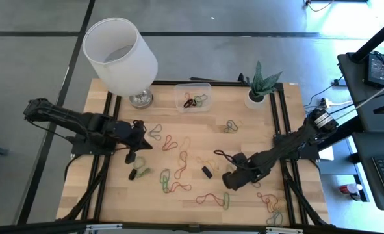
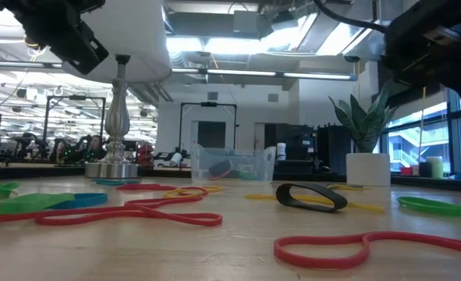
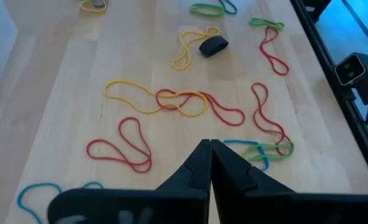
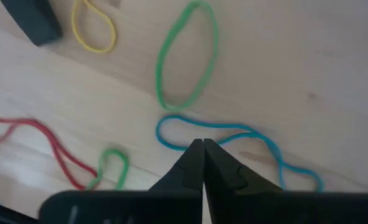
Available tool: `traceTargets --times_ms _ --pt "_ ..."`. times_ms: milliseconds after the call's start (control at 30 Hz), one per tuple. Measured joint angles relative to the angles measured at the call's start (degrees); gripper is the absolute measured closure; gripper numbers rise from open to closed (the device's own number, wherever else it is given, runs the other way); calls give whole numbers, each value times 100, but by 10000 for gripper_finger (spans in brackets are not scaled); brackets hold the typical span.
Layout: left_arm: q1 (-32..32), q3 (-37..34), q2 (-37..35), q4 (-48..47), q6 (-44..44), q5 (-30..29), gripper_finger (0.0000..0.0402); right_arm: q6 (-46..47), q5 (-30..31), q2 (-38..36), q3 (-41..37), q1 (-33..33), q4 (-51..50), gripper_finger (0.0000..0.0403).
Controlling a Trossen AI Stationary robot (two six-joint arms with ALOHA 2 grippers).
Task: Pick and place rubber bands into bin
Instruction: Put the blue rubber band into the transparent bin
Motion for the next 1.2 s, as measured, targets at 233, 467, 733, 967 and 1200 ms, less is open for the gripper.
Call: traceTargets --times_ms 233,467,733,967,1200 --pt "-168 0 -17 -102 -230 8 399 -27 -252 0 -155 224 -133 339" --pt "-378 0 -16 -144 -405 9 400 -7 -346 0 -525 268 -45 275" --pt "-625 0 -14 -137 -640 10 400 -735 -552 2 -877 270 255 254" --pt "-745 0 -14 -137 -767 5 401 -1093 -564 2 -1127 281 634 290" --pt "-747 0 -14 -165 -854 7 400 -947 -580 -33 -1363 329 963 371"
